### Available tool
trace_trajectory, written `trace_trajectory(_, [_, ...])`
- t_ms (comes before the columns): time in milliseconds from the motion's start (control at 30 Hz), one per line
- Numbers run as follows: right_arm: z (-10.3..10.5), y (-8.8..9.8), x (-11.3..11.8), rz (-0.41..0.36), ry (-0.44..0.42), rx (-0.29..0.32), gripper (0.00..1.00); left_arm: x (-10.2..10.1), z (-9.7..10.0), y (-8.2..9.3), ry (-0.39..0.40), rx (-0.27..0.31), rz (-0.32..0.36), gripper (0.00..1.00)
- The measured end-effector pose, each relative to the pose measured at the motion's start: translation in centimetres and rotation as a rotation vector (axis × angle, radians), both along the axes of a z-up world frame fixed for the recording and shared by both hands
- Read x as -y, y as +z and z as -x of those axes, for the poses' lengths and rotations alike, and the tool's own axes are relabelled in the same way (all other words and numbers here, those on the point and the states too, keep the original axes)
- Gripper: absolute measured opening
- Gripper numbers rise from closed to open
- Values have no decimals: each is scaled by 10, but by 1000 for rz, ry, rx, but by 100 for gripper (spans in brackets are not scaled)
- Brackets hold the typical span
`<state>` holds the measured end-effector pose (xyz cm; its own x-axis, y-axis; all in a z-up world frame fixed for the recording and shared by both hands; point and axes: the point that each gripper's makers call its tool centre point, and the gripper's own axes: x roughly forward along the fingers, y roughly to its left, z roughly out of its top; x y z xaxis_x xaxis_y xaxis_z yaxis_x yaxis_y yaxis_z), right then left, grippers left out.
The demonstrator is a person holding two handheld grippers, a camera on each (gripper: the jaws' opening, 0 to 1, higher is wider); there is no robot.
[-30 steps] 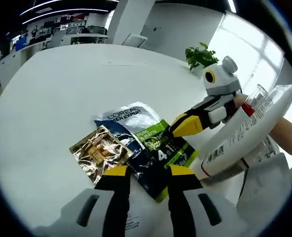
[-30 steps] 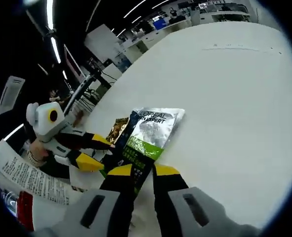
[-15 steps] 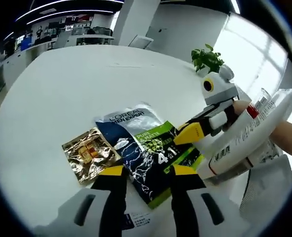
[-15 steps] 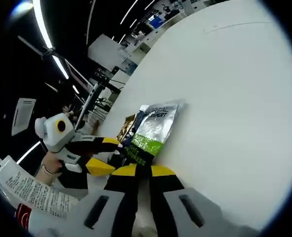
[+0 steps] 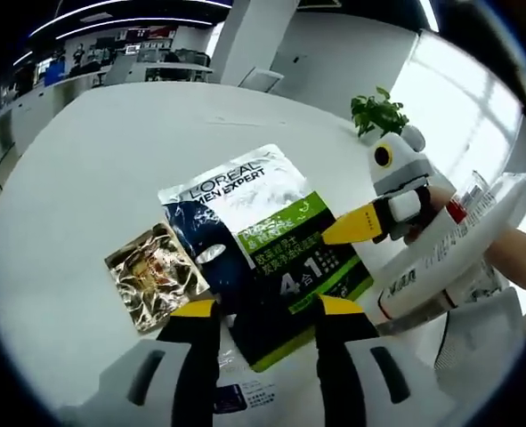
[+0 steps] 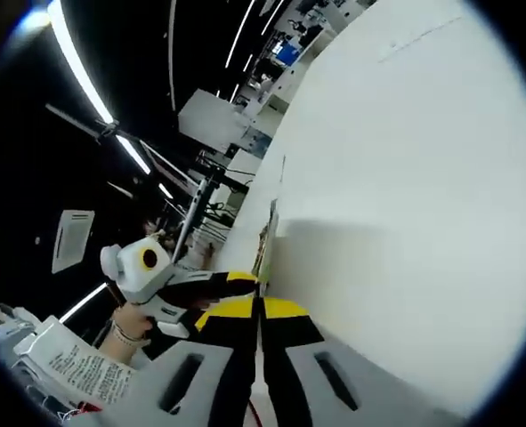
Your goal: Arrange the skincare products in the storage area until every visible bottle or jar stands upright without overlapping.
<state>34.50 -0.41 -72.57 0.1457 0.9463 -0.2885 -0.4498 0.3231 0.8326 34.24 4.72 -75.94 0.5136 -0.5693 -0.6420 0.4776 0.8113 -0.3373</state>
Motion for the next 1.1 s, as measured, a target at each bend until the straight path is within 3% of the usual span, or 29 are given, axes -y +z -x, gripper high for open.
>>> trace_trajectory(267, [-10,14,5,-43,-53,5,1,8,18,14,-7,19,17,34])
trace_trajectory(333, [-14,17,8,-51,-62,10,1,8,10,14,-7,21,34,34])
trace_trajectory(633, [-22,37,19,-92,-124,42,1,13,22,31,-9,53,56,36])
trace_trajectory(867, [-30,64,29,-144,-200,87,1,16,25,39,-24,73,54,36])
trace_trajectory(1100, [-28,92,31,-171,-218,139,1,8,29,50,-24,98,59,36])
